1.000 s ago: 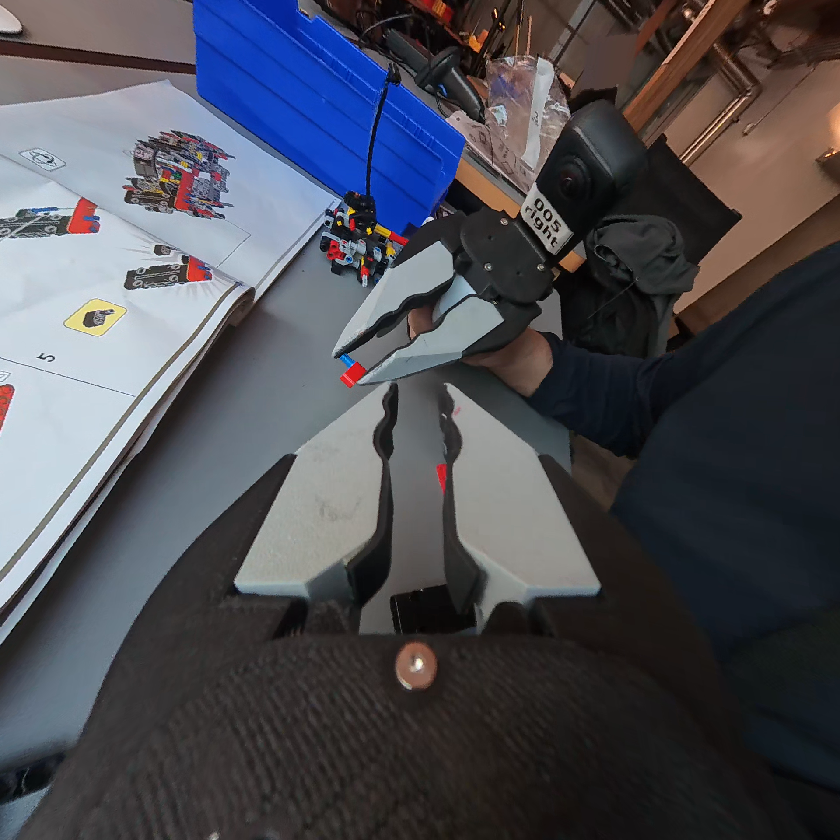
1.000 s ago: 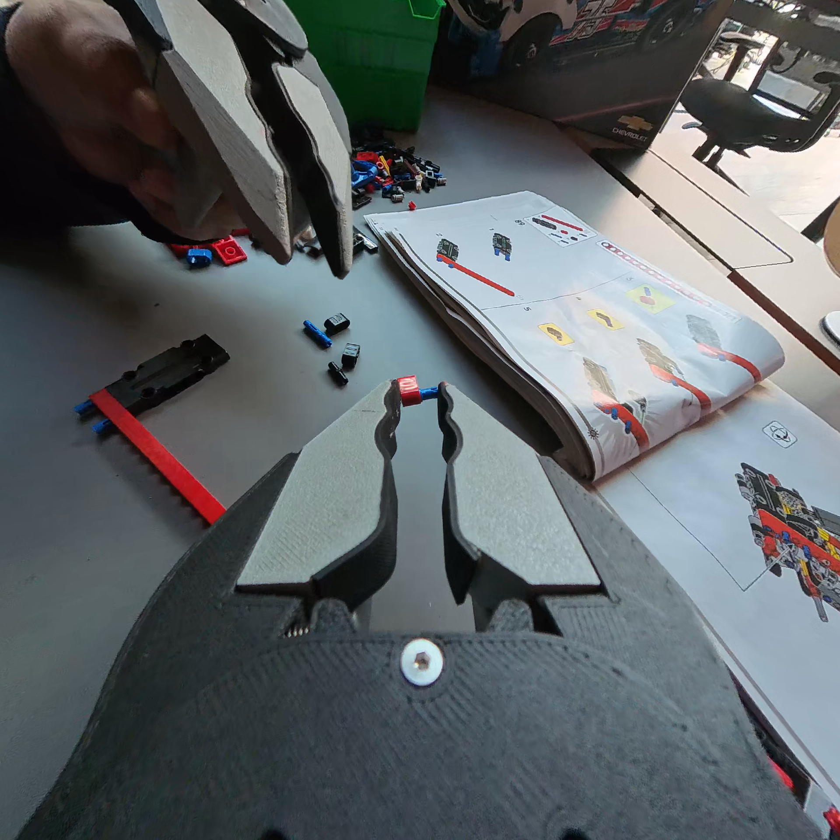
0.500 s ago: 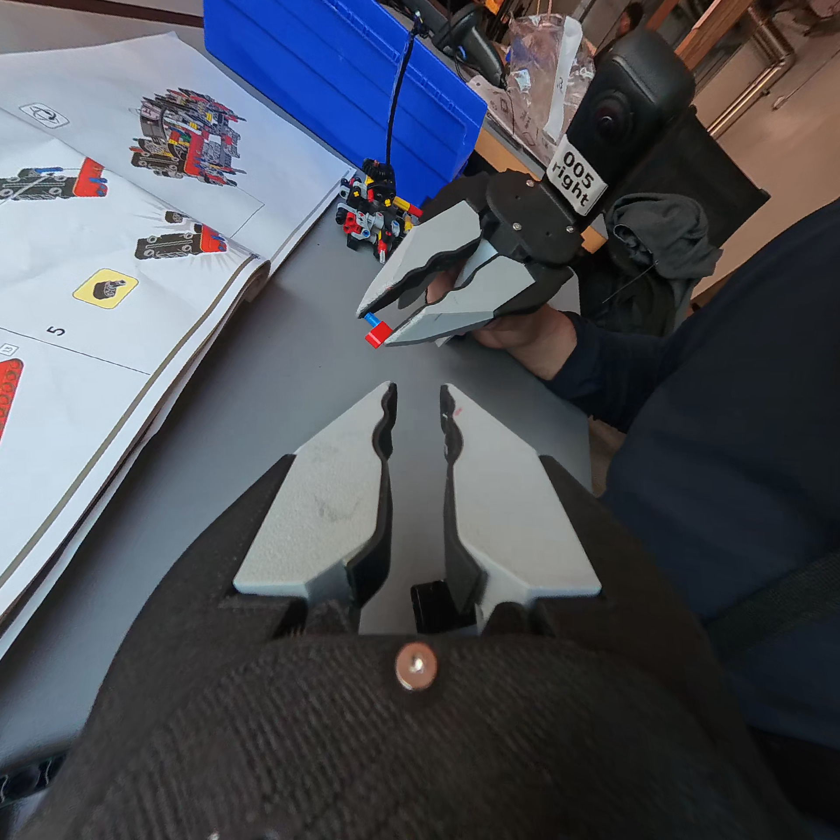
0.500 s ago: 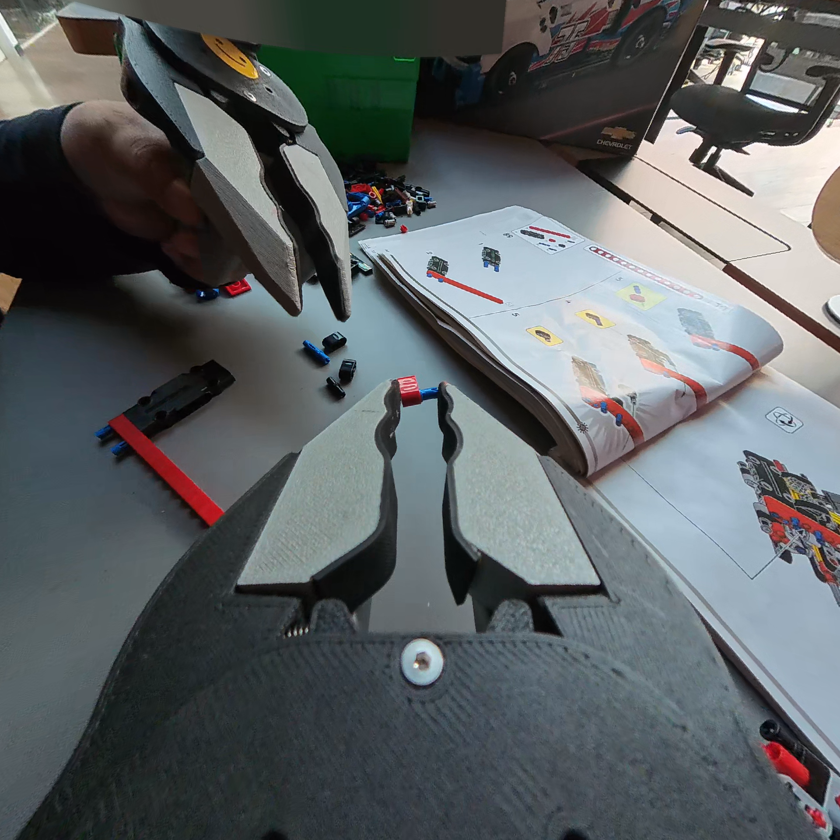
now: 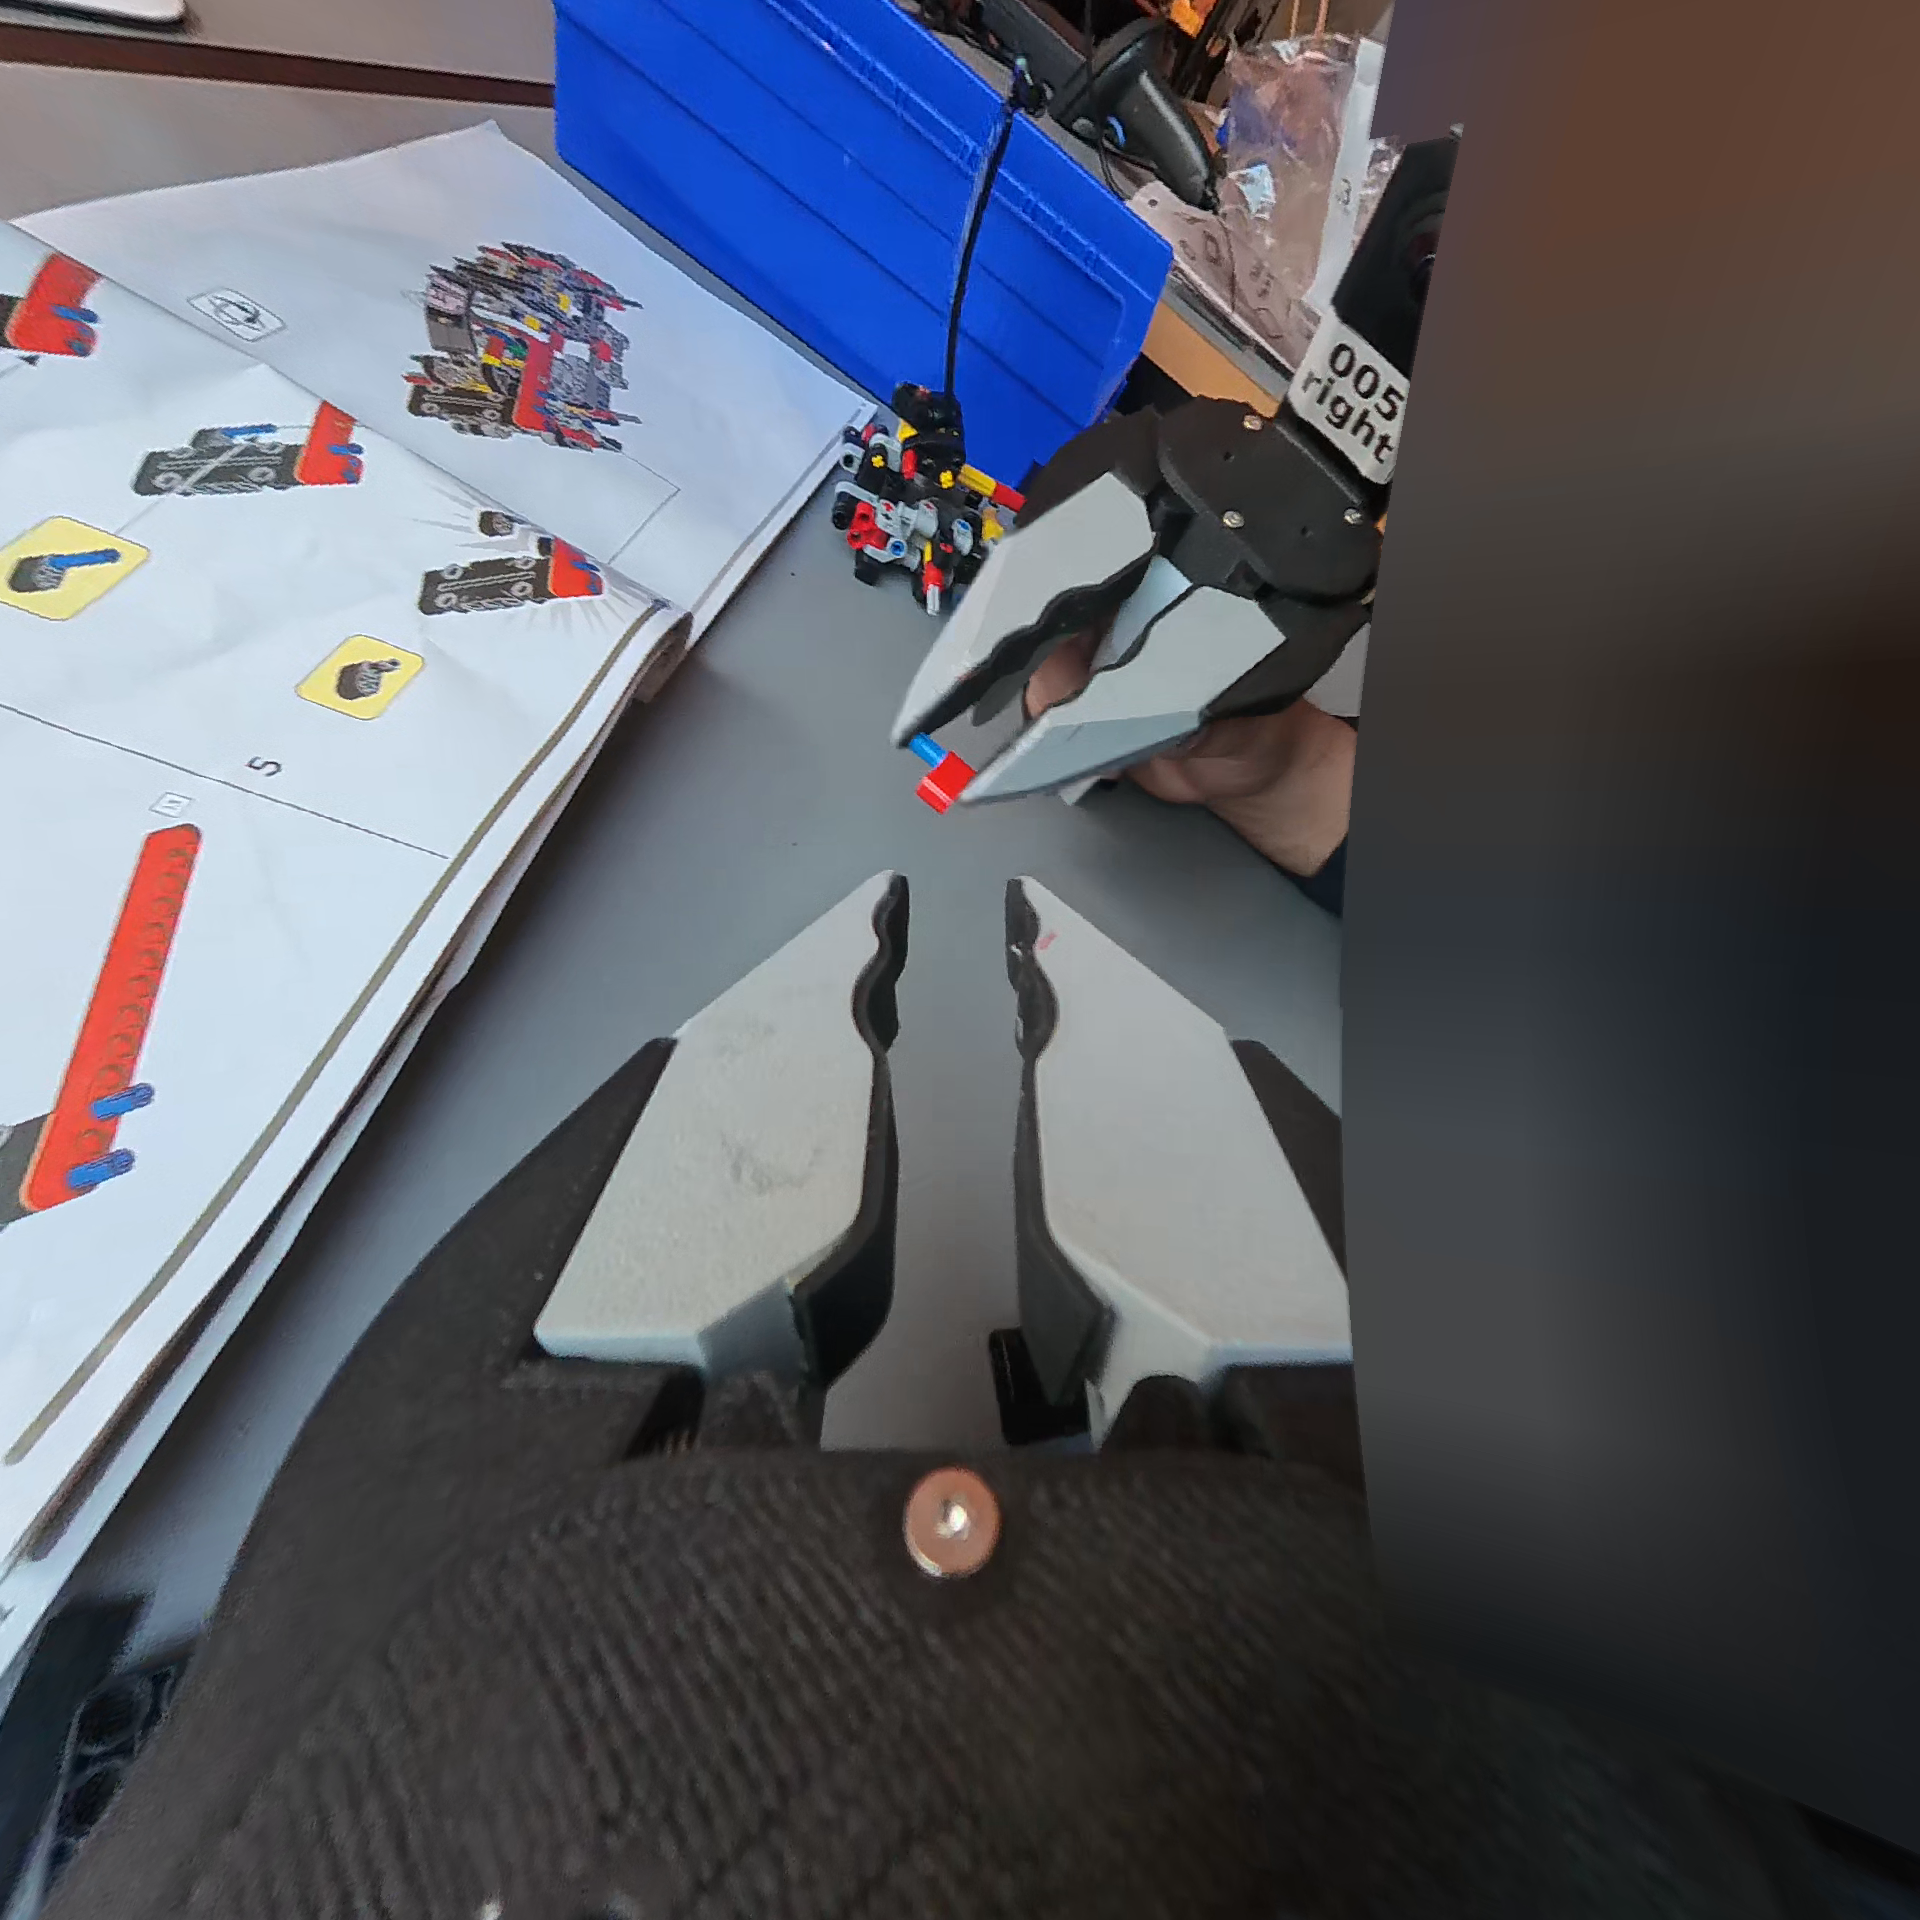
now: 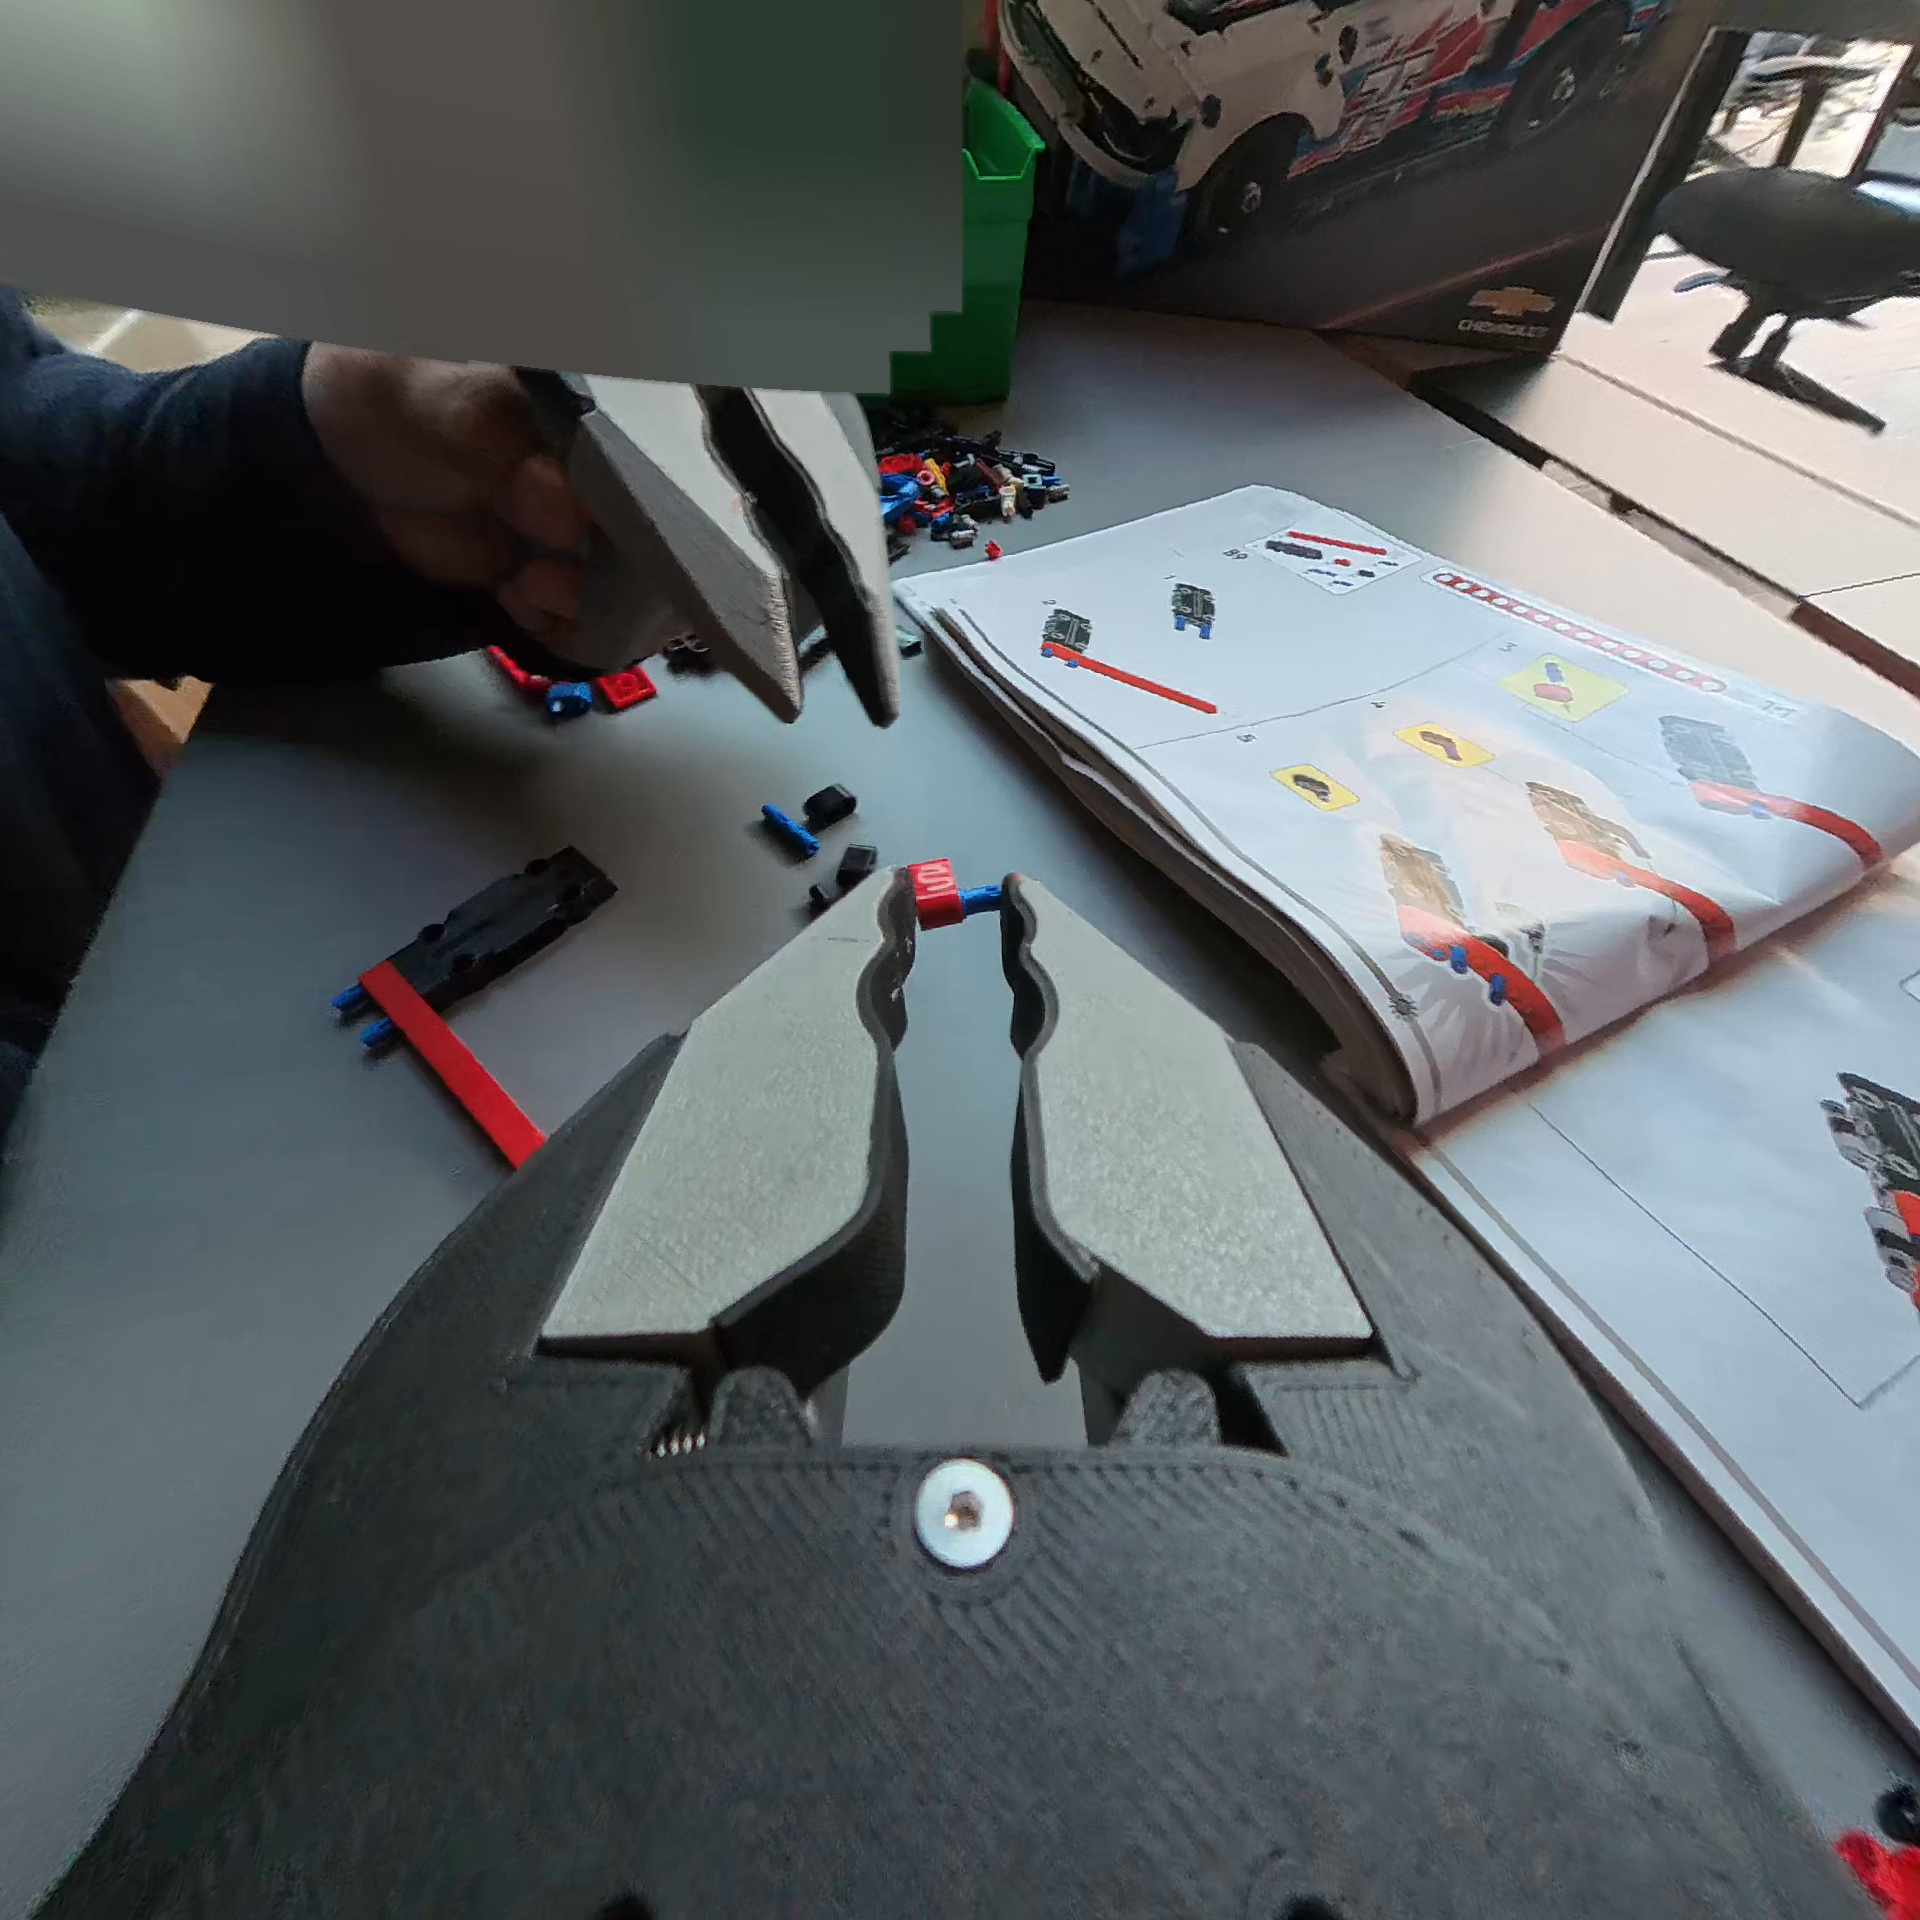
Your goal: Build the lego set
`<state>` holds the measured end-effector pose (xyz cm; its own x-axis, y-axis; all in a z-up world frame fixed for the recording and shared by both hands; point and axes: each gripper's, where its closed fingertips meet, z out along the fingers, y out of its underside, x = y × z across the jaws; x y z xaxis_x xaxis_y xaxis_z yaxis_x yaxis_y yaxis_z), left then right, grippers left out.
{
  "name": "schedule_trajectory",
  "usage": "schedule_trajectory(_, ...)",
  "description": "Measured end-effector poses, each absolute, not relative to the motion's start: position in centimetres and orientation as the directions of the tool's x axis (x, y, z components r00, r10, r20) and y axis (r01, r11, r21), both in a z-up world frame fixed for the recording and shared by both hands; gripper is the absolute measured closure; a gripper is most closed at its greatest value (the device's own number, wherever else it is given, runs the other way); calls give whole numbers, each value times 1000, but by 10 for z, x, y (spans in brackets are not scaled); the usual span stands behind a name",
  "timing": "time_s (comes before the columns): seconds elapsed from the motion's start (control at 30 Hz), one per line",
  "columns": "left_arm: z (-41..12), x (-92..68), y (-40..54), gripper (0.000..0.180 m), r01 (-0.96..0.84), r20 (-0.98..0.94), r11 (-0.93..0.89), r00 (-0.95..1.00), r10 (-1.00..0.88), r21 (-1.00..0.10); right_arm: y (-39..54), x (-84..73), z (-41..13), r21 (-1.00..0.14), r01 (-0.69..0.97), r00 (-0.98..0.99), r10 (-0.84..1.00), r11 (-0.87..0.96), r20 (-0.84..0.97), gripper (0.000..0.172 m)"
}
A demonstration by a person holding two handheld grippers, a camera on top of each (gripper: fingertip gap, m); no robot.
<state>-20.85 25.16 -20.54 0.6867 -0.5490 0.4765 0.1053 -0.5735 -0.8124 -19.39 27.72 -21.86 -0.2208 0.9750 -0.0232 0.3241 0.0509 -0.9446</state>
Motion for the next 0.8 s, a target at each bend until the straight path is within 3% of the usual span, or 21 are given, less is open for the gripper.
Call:
schedule_trajectory(0.27,-209,-214,252,164,30,396,-557,734,-552,-830,238,-186,-219,-936,325,-397,918,138,-3,158)
schedule_trajectory(0.4,-207,-211,248,165,-60,300,-510,749,-592,-858,204,-177,-221,-930,354,-468,879,96,-88,158)
schedule_trajectory(0.8,-212,-203,195,162,-369,74,-419,671,-738,-830,131,-144,-240,-879,452,-429,901,152,-64,158)
